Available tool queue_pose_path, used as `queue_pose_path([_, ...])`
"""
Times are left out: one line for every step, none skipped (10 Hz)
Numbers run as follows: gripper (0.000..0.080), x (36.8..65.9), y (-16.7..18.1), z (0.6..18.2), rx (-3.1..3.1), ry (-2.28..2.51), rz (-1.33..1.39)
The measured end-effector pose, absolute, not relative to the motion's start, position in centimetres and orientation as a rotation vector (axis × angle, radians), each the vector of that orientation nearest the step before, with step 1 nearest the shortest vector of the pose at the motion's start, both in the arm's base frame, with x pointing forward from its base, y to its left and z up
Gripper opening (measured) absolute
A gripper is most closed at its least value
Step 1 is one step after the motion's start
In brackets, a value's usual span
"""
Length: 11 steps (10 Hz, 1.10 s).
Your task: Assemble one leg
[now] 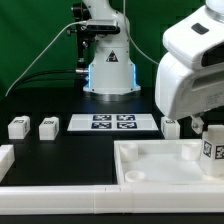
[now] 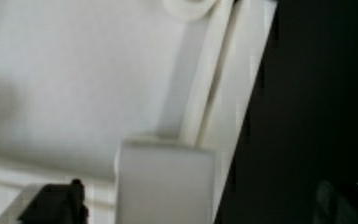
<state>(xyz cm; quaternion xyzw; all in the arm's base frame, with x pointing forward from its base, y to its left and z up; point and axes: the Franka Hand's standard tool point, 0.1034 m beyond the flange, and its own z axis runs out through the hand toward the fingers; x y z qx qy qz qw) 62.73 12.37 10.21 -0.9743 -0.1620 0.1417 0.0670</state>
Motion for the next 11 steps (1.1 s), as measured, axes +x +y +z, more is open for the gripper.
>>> queue_pose_path([0.0648, 62.8, 11.9, 10.2, -2.961, -0.518, 0.369])
queue_pose_path([0.0648, 62.8, 11.9, 10.1, -2.966, -0.519, 0.353])
queue_pose_path([0.0648, 63.1, 11.8, 9.9, -2.972, -0.517, 0.316])
queue_pose_path([0.0648, 63.3, 11.6, 9.7, -2.976, -0.515, 0.300])
queue_pose_path([0.0648, 63.2, 11.4, 9.4, -2.977, -0.511, 0.295])
queue_pose_path([0.0648, 63.2, 11.5, 9.0, -2.978, -0.501, 0.279])
queue_pose_path([0.0648, 63.0, 11.6, 8.3, -2.976, -0.494, 0.273])
queue_pose_path([0.0648, 62.9, 11.5, 7.8, -2.975, -0.492, 0.276])
queue_pose_path([0.0648, 62.8, 11.4, 7.6, -2.973, -0.496, 0.280])
queue_pose_path([0.0648, 62.5, 11.2, 7.3, -2.972, -0.493, 0.289])
queue_pose_path([0.0648, 62.4, 11.1, 7.3, -2.972, -0.492, 0.292])
